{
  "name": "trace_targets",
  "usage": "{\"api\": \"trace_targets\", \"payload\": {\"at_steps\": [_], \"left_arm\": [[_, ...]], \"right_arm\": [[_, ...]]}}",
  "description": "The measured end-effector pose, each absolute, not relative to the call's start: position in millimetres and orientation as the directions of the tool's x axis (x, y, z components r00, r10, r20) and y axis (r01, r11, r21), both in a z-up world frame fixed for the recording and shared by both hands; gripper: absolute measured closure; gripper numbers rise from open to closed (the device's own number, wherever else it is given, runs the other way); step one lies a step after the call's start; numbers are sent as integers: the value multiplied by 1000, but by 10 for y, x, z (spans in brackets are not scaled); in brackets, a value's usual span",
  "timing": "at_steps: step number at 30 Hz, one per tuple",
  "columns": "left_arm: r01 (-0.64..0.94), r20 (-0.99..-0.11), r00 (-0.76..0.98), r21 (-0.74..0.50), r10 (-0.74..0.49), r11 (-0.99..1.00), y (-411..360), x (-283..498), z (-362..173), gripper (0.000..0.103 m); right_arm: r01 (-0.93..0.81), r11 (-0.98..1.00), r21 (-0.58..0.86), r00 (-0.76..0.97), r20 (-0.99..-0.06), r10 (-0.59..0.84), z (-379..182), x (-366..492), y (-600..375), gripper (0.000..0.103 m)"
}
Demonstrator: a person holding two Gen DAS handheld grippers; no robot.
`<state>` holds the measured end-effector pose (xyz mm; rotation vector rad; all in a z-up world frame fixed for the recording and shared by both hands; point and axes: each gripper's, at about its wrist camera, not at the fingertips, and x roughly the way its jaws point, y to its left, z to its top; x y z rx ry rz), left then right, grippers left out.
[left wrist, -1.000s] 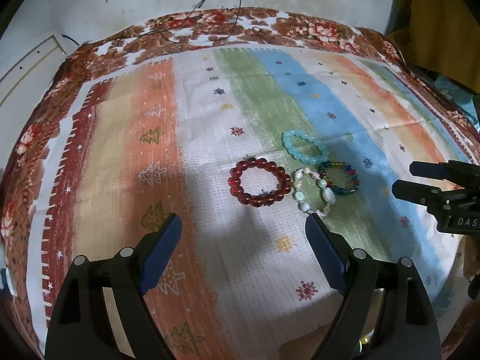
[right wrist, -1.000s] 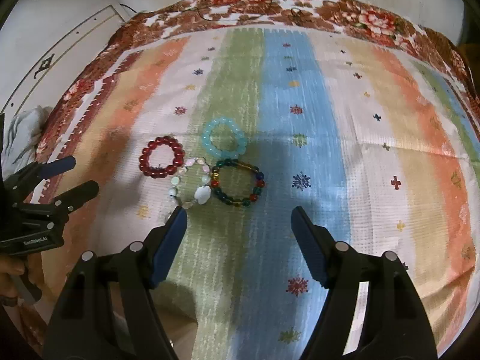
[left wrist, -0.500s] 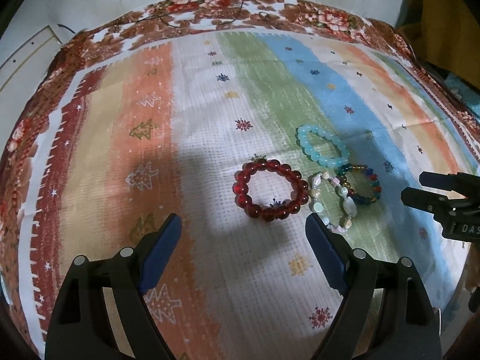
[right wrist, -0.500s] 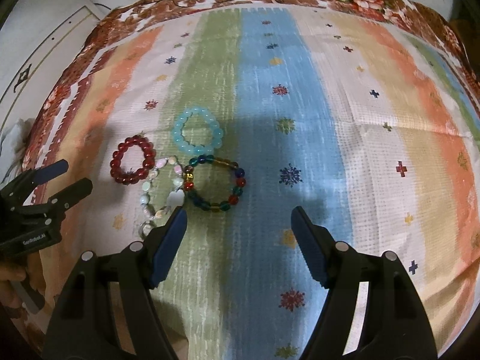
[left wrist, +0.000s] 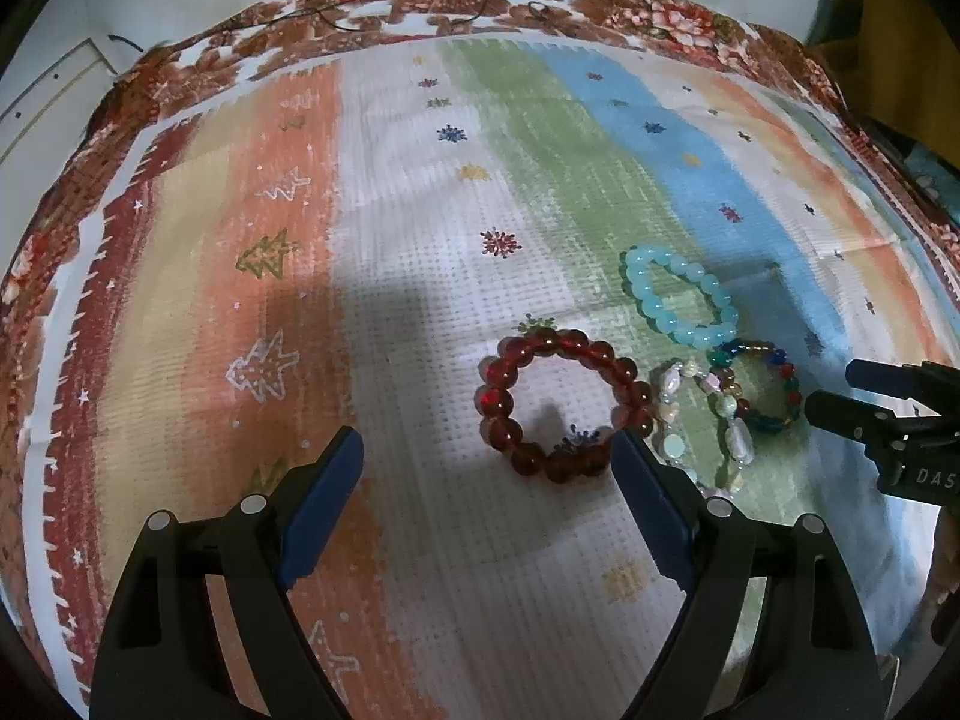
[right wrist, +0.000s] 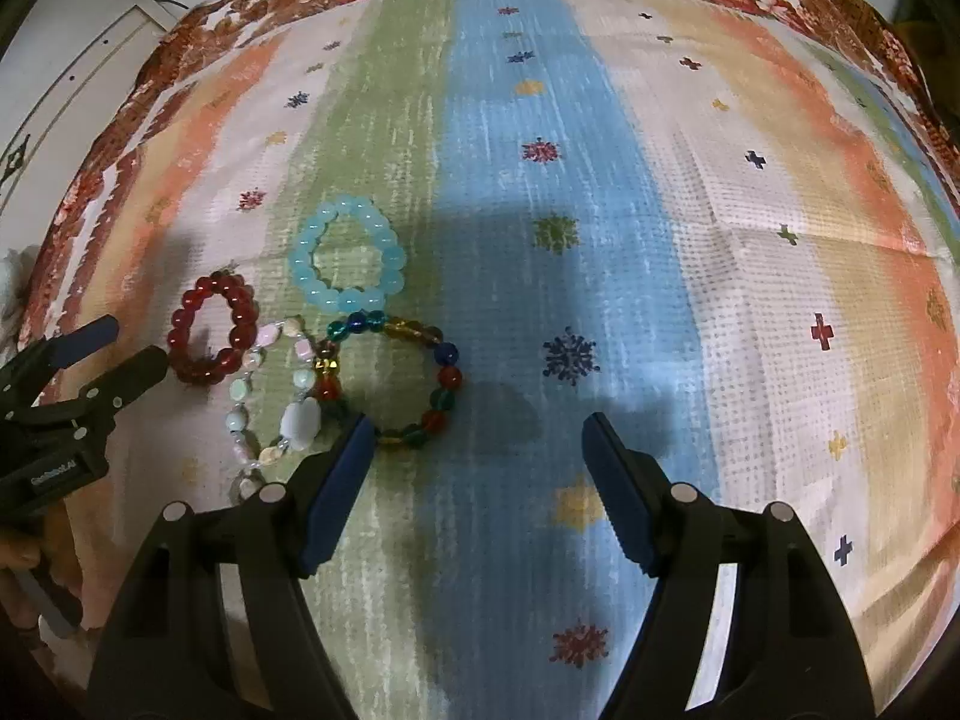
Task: Organize jewelry
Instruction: 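Move both open tools back toward the remaining bracelets, then grasp the red bead bracelet with the left tool while the right tool grasps the multicolour bead bracelet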
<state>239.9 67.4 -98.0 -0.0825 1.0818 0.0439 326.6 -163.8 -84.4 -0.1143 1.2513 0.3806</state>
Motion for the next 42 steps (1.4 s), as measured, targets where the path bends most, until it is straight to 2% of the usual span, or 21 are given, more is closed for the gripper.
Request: {"api": "trace_targets", "payload": {"at_steps": [22, 23, 24, 26, 29, 31, 32, 33, 42], "left_arm": [[-90, -902, 432, -44, -1, 995, 759, 2544, -1220, 19], [-88, -901, 433, -41, 1, 995, 758, 2545, -1222, 19], [-85, -901, 435, -38, 3, 996, 755, 2545, -1227, 19], [-81, -902, 432, -23, 15, 996, 743, 2549, -1241, 24], [-59, -900, 435, 2, 27, 998, 703, 2541, -1254, 38], [-32, -902, 432, -12, 3, 999, 676, 2539, -1240, 62], [-17, -903, 430, -14, -5, 1000, 659, 2540, -1232, 72], [-4, -905, 425, -10, -8, 1000, 641, 2540, -1226, 89], [9, -906, 423, -23, -25, 1000, 632, 2495, -1195, 90]], "right_arm": [[-334, 938, 92, 243, -953, 180, -1041, 3438, -1588, 31], [-336, 937, 93, 242, -953, 182, -1043, 3440, -1590, 32], [-338, 937, 90, 242, -954, 179, -1044, 3441, -1587, 36], [-360, 931, 67, 238, -958, 161, -1046, 3436, -1570, 47], [-382, 920, 87, 222, -958, 183, -1041, 3420, -1528, 64], [-403, 910, 98, 209, -958, 196, -1049, 3399, -1502, 85], [-410, 906, 105, 201, -959, 202, -1055, 3391, -1492, 89], [-414, 904, 109, 195, -959, 205, -1058, 3385, -1485, 92], [-432, 893, 127, 186, -956, 226, -1005, 3348, -1445, 92]]}}
